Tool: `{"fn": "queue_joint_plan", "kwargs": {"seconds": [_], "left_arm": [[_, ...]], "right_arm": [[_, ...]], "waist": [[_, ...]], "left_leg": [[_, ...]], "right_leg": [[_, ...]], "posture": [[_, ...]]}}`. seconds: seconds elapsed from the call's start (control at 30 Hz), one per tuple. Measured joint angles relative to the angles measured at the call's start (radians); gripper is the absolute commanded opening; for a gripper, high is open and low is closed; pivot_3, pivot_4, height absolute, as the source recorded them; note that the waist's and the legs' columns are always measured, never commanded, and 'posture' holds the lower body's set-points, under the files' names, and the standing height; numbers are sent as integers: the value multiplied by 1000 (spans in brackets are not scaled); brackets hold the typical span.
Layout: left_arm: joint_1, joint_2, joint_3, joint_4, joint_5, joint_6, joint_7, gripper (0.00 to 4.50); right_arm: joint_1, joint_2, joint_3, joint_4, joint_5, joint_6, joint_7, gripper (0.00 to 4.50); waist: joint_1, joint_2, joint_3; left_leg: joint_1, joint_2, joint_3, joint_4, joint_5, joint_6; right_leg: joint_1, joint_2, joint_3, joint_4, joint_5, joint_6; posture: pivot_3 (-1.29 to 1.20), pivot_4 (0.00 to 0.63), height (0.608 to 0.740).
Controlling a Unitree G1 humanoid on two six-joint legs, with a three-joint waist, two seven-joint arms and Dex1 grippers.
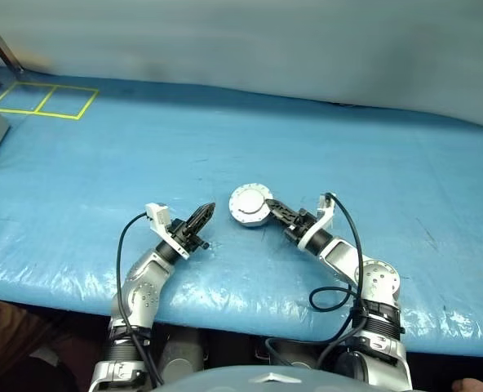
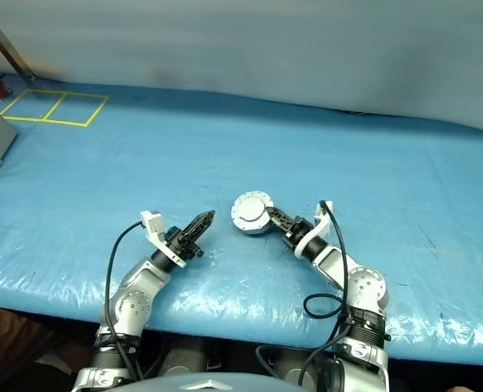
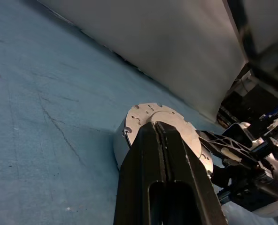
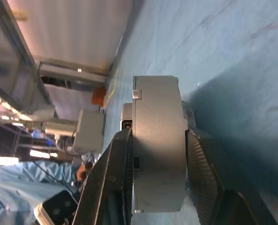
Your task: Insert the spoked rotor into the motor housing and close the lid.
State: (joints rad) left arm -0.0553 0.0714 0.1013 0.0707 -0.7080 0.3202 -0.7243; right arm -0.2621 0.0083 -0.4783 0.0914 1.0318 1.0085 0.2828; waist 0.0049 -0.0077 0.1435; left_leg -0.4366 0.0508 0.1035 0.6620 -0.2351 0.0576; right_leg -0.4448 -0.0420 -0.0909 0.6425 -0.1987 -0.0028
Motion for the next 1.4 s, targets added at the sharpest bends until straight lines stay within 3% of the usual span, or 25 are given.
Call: {"fn": "queue_joint_plan", "kwargs": {"seconds": [0.1,0.3,0.53,0.57,0.8,1.07,1.17,1.3,1.4], "left_arm": [[13,-14,26,-9,-73,70,6,0],[22,-92,83,-31,-237,178,38,1913],[14,-109,113,-31,-335,273,74,4284],[12,-109,116,-31,-351,291,78,4457],[-7,-105,122,-31,-424,397,66,4457],[-44,-105,94,3,-374,393,38,4457],[-45,-109,86,5,-367,389,20,3823],[-39,-110,88,5,-367,386,-1,2590],[-37,-118,99,5,-368,384,5,2554]], "right_arm": [[-11,24,-33,0,57,-4,-36,1229],[-29,54,-17,-59,181,6,-63,1229],[-12,31,73,-113,222,28,-57,1229],[-4,31,81,-113,223,29,-57,1229],[48,0,185,-147,226,65,-33,1229],[68,-9,270,-182,224,68,-4,1229],[67,-9,267,-178,224,57,-5,1229],[44,-3,254,-148,228,30,-19,1229],[36,2,255,-136,225,23,-22,1229]], "waist": [[-7,0,1],[-17,0,1],[-16,0,1],[-16,0,1],[-17,0,1],[-15,0,1],[-16,0,1],[-16,0,1],[-16,0,1]], "left_leg": [[0,0,0,0,0,0],[0,0,0,1,0,0],[0,-1,-1,1,0,0],[0,-1,-1,1,0,0],[0,-2,-1,2,0,1],[0,-4,-2,3,0,2],[0,-5,-2,3,0,2],[0,-4,-2,3,0,2],[0,-4,-2,3,0,2]], "right_leg": [[0,0,0,0,0,0],[0,2,1,0,0,1],[1,4,1,0,0,1],[1,4,1,0,0,1],[1,4,2,0,1,1],[2,3,2,0,1,2],[1,2,3,0,2,3],[1,2,3,1,2,3],[1,3,3,1,2,3]], "posture": [[0,150,740],[0,150,740],[0,150,740],[0,150,740],[0,150,740],[0,150,740],[0,150,740],[0,150,740],[0,150,740]]}}
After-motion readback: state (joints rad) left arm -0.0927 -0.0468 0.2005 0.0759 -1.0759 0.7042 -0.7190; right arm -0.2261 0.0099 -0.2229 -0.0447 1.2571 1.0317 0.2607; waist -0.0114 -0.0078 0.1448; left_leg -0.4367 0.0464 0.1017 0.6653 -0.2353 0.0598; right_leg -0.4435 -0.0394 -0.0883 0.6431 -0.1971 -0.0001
